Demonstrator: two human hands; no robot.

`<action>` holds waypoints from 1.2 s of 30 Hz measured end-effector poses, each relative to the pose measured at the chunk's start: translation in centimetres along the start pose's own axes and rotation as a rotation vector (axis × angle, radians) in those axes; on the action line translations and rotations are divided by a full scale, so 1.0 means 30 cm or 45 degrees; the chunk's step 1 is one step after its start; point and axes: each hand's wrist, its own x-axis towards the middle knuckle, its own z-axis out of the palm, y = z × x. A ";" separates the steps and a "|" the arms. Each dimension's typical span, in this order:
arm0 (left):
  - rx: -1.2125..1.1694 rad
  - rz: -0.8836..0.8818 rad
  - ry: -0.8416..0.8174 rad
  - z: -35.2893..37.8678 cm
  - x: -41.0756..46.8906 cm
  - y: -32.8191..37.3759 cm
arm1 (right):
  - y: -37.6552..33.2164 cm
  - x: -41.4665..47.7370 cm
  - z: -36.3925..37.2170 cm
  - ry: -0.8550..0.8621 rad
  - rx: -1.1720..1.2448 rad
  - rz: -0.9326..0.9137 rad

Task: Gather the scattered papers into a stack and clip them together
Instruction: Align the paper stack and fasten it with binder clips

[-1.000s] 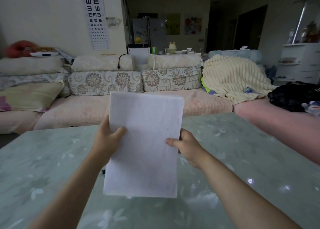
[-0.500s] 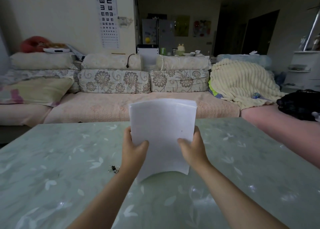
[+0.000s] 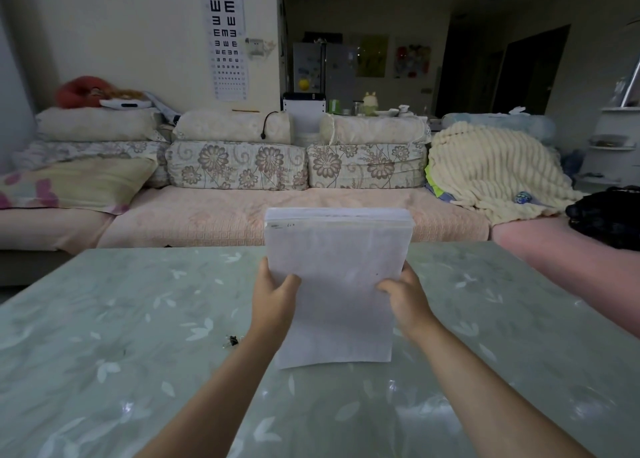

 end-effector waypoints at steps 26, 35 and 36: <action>1.131 0.758 -0.075 -0.011 0.045 0.237 | -0.254 -0.011 -0.034 0.192 -0.972 -1.074; 1.482 1.293 -0.255 -0.018 -0.016 0.320 | -0.352 -0.069 -0.020 -0.321 -0.999 -0.598; 1.485 1.235 -0.262 -0.018 -0.025 0.322 | -0.339 -0.073 -0.016 -0.320 -0.949 -0.553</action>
